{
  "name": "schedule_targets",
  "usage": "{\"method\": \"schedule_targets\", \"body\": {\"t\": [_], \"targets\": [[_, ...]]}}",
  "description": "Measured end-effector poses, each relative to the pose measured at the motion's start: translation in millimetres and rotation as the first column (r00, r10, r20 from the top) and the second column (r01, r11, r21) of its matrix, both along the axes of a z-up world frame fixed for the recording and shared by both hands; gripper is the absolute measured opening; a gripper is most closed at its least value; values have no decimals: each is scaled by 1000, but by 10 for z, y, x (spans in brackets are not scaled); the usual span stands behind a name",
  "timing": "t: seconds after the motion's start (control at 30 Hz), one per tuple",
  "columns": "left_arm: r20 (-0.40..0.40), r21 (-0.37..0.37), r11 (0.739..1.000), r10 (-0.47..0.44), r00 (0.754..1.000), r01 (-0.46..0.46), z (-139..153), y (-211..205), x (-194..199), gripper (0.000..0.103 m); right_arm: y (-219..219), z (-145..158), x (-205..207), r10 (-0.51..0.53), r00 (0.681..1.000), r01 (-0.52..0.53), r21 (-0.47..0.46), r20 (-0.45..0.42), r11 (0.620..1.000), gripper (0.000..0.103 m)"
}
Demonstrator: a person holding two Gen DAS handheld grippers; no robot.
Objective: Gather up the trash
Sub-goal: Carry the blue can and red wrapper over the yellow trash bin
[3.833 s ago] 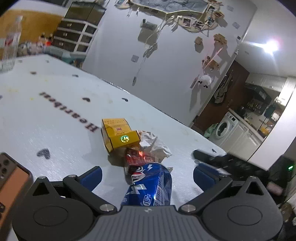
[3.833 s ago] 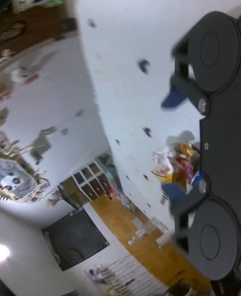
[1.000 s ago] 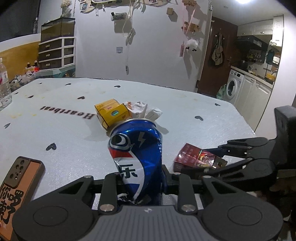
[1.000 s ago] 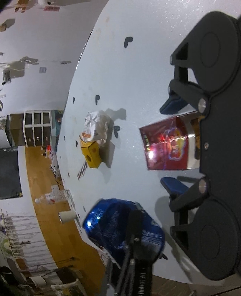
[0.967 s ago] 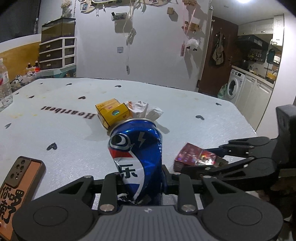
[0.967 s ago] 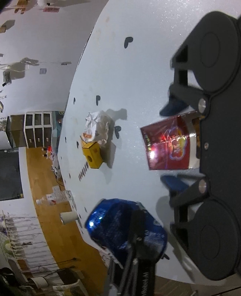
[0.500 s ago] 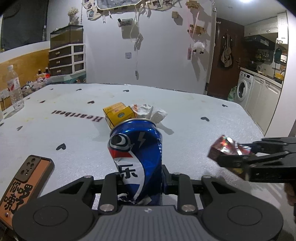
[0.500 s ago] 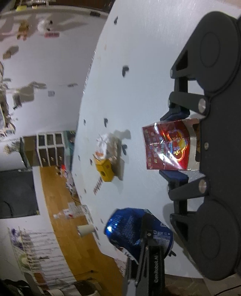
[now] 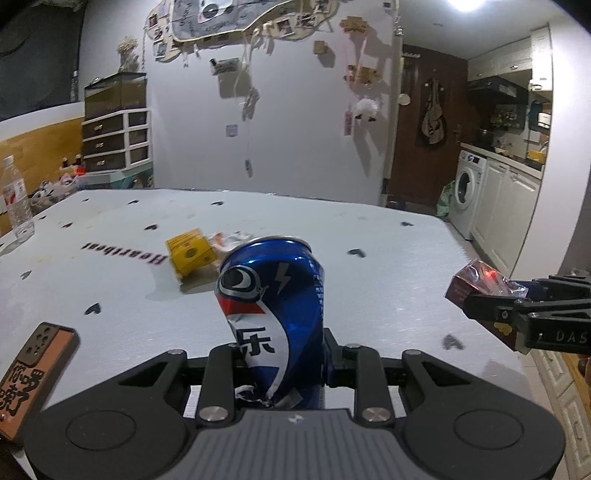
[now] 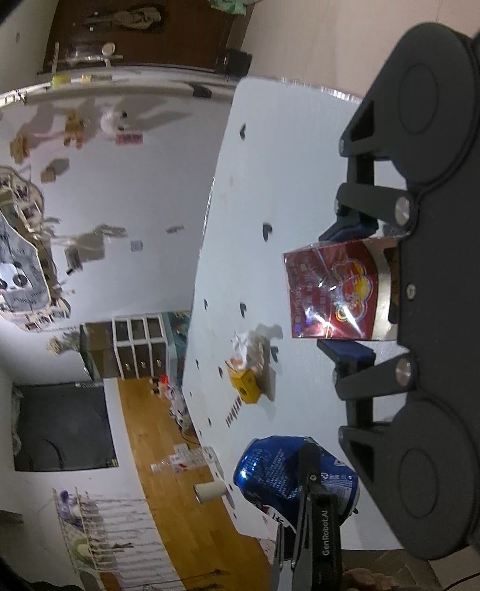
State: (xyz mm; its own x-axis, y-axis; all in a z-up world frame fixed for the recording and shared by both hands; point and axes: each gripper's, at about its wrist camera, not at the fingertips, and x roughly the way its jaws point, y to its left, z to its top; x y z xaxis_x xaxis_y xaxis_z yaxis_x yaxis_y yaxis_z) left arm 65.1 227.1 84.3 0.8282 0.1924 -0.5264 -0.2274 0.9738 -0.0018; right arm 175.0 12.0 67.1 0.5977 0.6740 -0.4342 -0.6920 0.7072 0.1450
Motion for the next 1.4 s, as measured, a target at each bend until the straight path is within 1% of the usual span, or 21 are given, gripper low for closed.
{"method": "schedule_targets", "body": {"t": [0.17,0.37,0.67,0.9,1.07,1.27,1.4], "targets": [[9,3,999,-42,999,42,29,-274,47,29,-289,38,-60,-53,999,53,10,11,999,53],[16,-1,995,-103,995,103,25,-646,157,29,-734,61,-105,-134,991,134,8,20,991,53],[10,-11,974,-225,974,225,-40,-1304,399,29,-1430,29,-122,-254,967,254,-2,24,967,53],[-6,-33,952,-304,953,304,-139,-1772,593,29,-1946,-43,-111,-342,940,342,-13,16,940,53],[-25,-45,935,-354,935,353,-242,-2104,722,29,-2300,-155,-111,-403,915,403,-22,-3,915,53],[-51,-71,911,-411,910,407,-373,-2516,924,29,-2652,-355,-55,-472,880,472,-27,-49,881,53],[-80,-85,891,-452,888,446,-467,-2832,1114,29,-2811,-572,26,-513,854,510,-51,-90,859,53]]}}
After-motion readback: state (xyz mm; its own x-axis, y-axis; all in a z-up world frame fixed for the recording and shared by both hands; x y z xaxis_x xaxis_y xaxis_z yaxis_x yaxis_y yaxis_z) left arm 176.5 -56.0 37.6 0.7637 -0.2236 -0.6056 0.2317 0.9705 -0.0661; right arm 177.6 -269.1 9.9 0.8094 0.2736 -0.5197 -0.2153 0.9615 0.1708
